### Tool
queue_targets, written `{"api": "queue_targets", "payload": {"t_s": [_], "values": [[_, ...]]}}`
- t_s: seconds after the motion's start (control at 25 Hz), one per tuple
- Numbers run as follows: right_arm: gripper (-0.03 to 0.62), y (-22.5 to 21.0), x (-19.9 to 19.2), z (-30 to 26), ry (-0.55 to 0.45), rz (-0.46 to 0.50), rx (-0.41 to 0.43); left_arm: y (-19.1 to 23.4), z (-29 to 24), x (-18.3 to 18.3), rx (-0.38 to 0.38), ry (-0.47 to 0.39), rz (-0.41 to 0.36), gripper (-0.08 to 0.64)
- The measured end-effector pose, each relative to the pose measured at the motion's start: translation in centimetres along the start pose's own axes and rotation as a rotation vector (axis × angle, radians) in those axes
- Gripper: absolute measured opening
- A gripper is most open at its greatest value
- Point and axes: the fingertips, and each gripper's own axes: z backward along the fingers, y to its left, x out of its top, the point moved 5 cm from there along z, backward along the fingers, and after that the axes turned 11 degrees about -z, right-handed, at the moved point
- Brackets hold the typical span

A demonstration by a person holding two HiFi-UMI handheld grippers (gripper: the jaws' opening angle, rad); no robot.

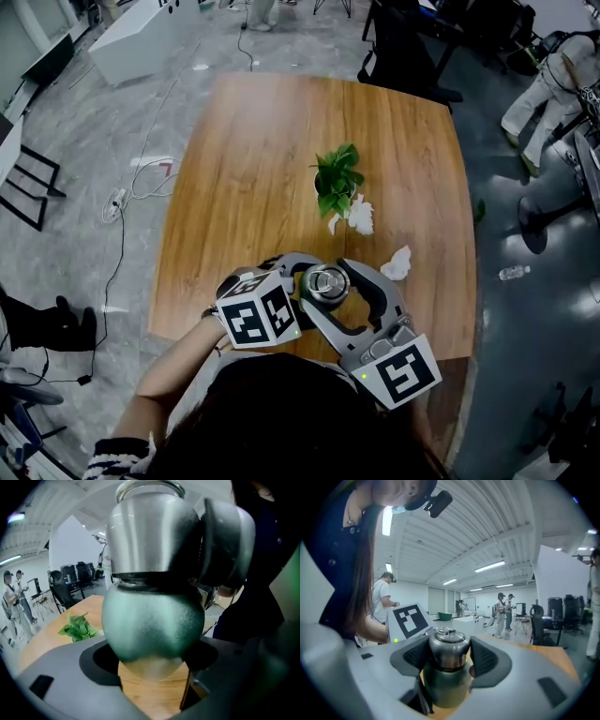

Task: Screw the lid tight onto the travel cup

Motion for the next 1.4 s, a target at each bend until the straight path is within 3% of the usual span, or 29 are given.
{"api": "queue_targets", "payload": {"t_s": [0.12,0.24,0.32,0.4,0.6,0.68,0.76,0.96,1.04,1.12,1.24,1.32,1.4], "values": [[0.278,0.8,0.3,0.5,0.026,-0.068,0.129,-0.9,0.2,0.0,-0.089,-0.017,-0.057,0.388],[0.278,1.3,0.5,1.0,0.083,-0.053,0.258,-2.5,0.5,-0.1,-0.247,-0.032,-0.142,0.388],[0.278,1.3,0.4,1.0,0.104,-0.026,0.301,-2.9,0.4,0.0,-0.29,-0.022,-0.166,0.388],[0.276,1.2,0.4,0.8,0.086,0.002,0.276,-2.6,0.1,0.0,-0.264,-0.014,-0.149,0.388],[0.275,0.3,0.6,0.0,0.011,0.049,0.025,-0.2,0.0,-0.5,-0.05,0.036,-0.031,0.388],[0.275,0.3,0.6,0.0,0.007,0.042,-0.012,0.1,0.1,-0.6,-0.009,0.051,-0.019,0.388],[0.275,0.6,0.8,0.1,0.011,0.017,0.022,-0.1,0.2,-0.6,-0.045,0.031,-0.027,0.388],[0.276,1.4,0.5,0.6,0.101,-0.004,0.189,-2.1,0.9,-0.2,-0.272,-0.049,-0.115,0.388],[0.276,1.4,0.3,0.4,0.104,0.014,0.22,-2.6,0.6,0.1,-0.307,-0.05,-0.128,0.388],[0.275,1.4,0.1,0.2,0.086,0.049,0.184,-2.4,0.2,0.0,-0.273,-0.038,-0.112,0.388],[0.275,1.0,-0.2,-0.1,0.071,0.092,0.044,-1.3,-0.1,-0.4,-0.156,-0.001,-0.053,0.388],[0.275,0.6,0.0,-0.3,0.052,0.091,-0.043,-0.4,0.0,-0.5,-0.072,0.024,-0.016,0.388],[0.275,0.5,0.1,-0.5,0.038,0.057,-0.057,0.1,0.1,-0.7,-0.023,0.051,-0.006,0.388]]}}
